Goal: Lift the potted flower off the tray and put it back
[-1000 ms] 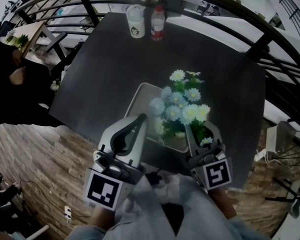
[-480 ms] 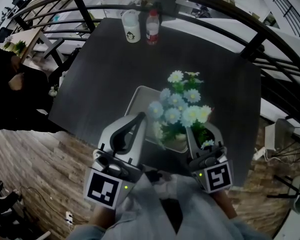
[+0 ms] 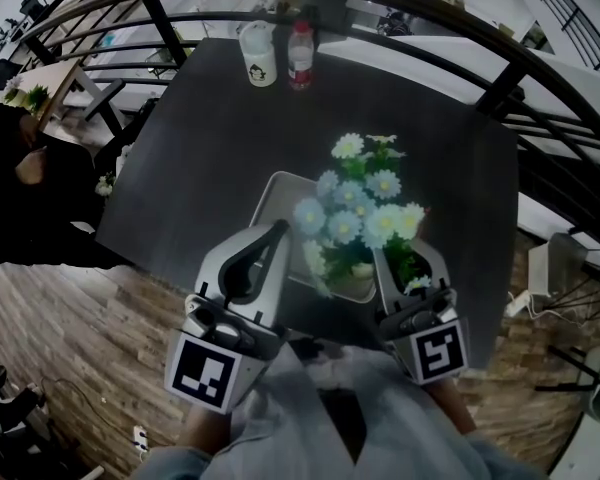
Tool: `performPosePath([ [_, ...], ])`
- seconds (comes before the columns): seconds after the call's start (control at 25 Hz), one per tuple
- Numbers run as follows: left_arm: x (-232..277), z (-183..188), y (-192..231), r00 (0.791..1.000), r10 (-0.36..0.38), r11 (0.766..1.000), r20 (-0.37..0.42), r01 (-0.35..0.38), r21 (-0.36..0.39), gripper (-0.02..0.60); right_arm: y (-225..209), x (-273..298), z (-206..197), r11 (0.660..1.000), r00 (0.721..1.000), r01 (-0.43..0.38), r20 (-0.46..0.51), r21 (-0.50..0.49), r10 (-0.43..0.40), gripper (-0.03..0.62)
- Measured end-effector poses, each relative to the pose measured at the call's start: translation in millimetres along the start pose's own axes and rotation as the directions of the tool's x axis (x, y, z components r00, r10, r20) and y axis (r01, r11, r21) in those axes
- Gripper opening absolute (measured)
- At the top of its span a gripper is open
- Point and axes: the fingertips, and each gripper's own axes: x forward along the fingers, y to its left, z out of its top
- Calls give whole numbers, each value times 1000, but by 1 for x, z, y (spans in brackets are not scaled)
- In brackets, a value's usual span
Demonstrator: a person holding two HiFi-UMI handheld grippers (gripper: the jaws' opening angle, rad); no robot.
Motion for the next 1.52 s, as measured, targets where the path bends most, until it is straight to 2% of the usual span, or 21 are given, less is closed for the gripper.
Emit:
performPosePath([
  [1.08, 0, 2, -1, 1000, 3, 1000, 6, -4, 7, 2, -7, -4, 10, 999, 999, 31, 22, 12, -31, 34],
  [1.52, -2, 1, 1, 999, 37, 999, -7, -37, 4, 2, -6, 0, 1, 1000, 1000, -5, 7, 23, 5, 34],
])
